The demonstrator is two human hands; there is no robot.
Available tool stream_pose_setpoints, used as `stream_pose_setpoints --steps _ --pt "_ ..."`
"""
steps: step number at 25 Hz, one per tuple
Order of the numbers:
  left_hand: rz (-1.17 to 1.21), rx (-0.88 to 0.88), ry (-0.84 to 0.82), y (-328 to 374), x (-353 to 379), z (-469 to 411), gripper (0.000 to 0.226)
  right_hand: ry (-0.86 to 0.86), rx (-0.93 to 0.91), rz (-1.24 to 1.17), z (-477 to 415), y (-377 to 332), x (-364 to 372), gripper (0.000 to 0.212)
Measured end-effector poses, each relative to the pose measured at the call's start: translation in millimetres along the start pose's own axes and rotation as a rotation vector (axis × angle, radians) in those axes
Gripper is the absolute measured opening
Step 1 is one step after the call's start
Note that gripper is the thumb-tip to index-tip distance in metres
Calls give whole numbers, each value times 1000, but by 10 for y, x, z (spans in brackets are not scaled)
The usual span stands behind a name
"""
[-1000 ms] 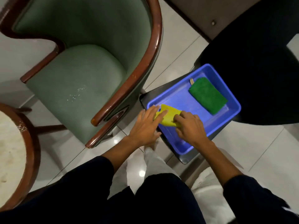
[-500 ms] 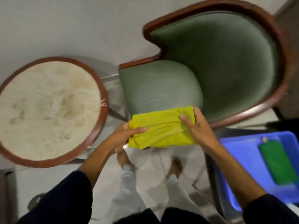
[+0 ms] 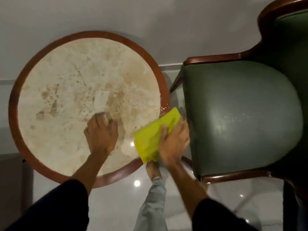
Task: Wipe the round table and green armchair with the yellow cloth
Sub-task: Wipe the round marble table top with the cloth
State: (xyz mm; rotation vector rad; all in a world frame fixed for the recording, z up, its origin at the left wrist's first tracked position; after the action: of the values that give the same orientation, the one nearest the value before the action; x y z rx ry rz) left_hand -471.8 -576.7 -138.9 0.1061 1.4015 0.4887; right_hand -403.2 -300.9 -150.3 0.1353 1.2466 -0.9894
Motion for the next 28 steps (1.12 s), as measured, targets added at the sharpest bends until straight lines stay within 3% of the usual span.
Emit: stream_pose_setpoints --steps 4,7,13,17,19,21,24,28 --pt "-137 102 -49 -17 383 -539 62 -27 25 -29 -137 -380 485 91" --pt "-150 94 5 -111 488 -573 64 82 -185 192 -877 -804 372 84" --pt "-100 113 81 -124 441 -578 58 56 -459 328 -1754 -2019 618 78" --pt "-59 101 138 -103 333 -545 51 -40 -835 464 -715 -1957 984 69" --pt "-75 84 148 -110 306 -554 51 -135 -1081 520 47 -1502 1082 64" --pt "-98 81 142 -119 315 -558 52 -189 -1192 592 428 -946 998 62" --pt "-105 93 140 -121 332 -550 54 -94 -997 573 -159 -682 627 63" --pt "-89 101 119 -119 338 -555 53 27 -598 470 -1229 -1523 547 66"
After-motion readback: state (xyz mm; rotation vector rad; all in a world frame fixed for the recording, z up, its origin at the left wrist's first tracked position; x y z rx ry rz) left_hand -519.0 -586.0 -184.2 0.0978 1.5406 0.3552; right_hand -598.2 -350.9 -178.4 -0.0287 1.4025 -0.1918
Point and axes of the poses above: each hand's wrist, its own z-axis away from the middle knuckle, its own x-axis out of the palm, y = z × x, the point moved 10 cm from there along -z, towards the middle knuckle, and after that the axes turned 5 degrees about z, right-handed, at the moved point
